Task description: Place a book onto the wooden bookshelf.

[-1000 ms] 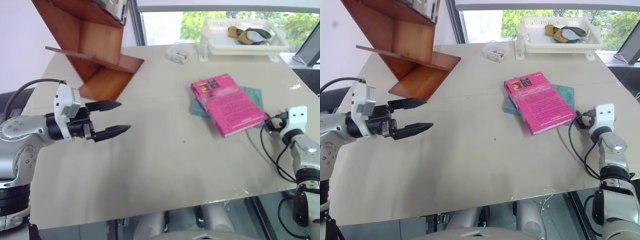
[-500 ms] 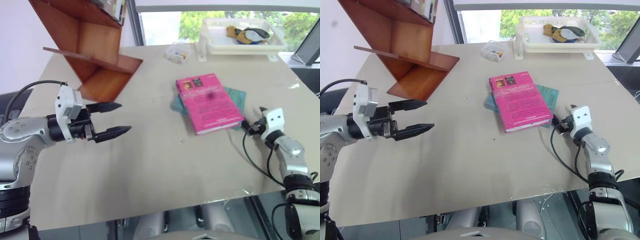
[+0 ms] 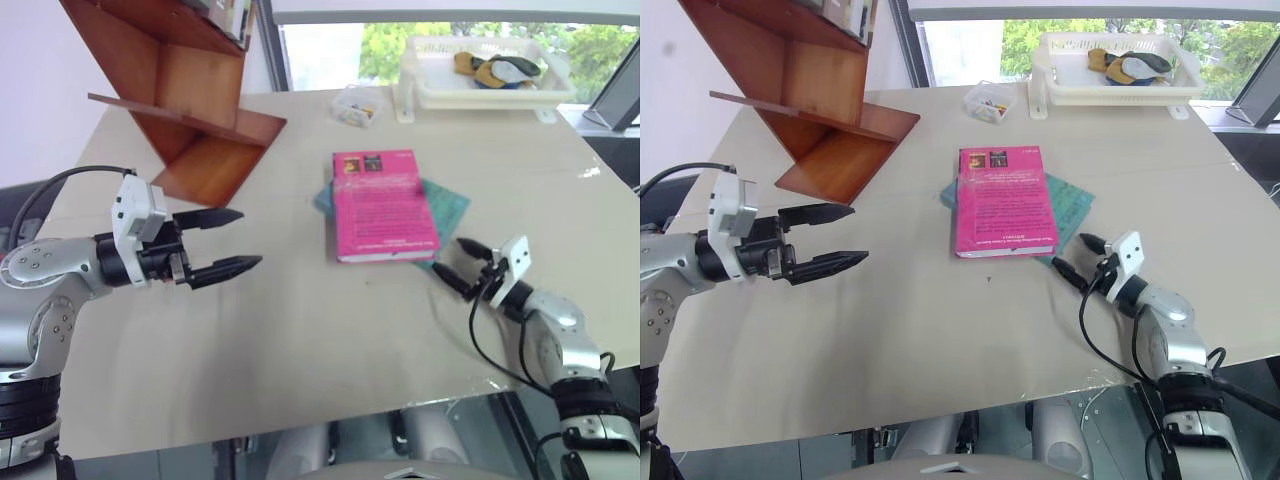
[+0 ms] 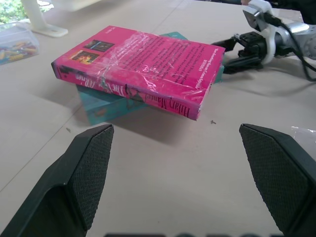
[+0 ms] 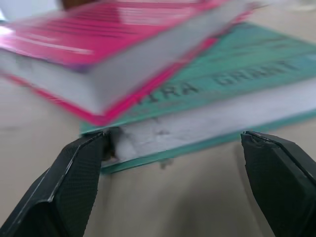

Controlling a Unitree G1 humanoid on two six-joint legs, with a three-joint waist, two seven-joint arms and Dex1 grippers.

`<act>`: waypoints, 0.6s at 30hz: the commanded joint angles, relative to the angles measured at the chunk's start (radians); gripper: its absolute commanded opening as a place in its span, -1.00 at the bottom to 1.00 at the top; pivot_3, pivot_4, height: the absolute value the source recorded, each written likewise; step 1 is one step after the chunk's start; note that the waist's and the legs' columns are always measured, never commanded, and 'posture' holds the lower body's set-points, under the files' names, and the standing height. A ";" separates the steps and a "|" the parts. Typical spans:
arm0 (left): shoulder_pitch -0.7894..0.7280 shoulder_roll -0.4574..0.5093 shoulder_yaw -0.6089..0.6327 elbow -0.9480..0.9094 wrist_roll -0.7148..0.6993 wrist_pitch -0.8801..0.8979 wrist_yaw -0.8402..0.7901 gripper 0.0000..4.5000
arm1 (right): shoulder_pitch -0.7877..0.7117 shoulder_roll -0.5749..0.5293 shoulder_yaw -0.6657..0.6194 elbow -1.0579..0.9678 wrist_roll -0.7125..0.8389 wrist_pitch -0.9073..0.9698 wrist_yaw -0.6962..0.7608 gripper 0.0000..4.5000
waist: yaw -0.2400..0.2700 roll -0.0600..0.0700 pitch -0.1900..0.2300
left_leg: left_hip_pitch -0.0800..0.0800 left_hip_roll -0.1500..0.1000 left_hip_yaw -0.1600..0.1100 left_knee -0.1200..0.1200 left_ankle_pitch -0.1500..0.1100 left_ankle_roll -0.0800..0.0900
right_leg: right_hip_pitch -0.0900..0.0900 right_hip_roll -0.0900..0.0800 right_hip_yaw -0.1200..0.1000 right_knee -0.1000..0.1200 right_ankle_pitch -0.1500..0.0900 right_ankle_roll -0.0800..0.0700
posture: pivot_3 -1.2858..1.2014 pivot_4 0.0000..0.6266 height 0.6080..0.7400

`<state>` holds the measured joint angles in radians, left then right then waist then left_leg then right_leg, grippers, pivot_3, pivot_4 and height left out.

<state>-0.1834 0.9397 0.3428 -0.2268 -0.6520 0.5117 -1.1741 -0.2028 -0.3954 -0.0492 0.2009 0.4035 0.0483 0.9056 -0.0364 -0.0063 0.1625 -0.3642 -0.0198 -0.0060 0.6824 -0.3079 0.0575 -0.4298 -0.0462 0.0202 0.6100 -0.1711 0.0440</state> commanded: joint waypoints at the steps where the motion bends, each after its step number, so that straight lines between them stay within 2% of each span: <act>1: -0.001 0.006 0.012 -0.019 -0.003 -0.018 0.000 0.96 | 0.026 -0.013 0.032 -0.148 0.077 0.104 0.066 1.00 | 0.002 0.000 0.000 | 0.000 0.000 0.000 0.000 0.000 0.000 | 0.000 0.000 0.000 0.000 0.000 0.000 | 0.03 -0.52 1.00; 9: -0.008 -0.005 0.001 -0.013 -0.003 -0.020 0.004 0.96 | 0.074 -0.060 0.088 -0.305 0.138 0.267 0.139 1.00 | 0.009 0.000 0.000 | 0.000 0.000 -0.001 0.000 0.000 0.000 | 0.000 0.000 -0.001 0.000 0.000 0.000 | 0.03 -0.52 1.00; 18: -0.005 -0.005 -0.001 -0.004 0.002 -0.018 0.006 0.96 | 0.025 -0.202 -0.108 -0.157 0.102 0.210 0.097 1.00 | 0.027 0.000 0.001 | -0.001 -0.002 0.000 0.000 0.000 0.000 | 0.000 0.002 -0.002 -0.001 -0.001 -0.001 | 0.03 -0.52 1.00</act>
<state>-0.1838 0.9310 0.3343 -0.2238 -0.6505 0.5074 -1.1712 -0.1602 -0.5748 -0.1000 0.0341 0.5048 0.2929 1.0089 -0.0093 -0.0063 0.1632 -0.3651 -0.0216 -0.0062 0.6827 -0.3076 0.0571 -0.4296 -0.0442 0.0185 0.6091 -0.1721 0.0433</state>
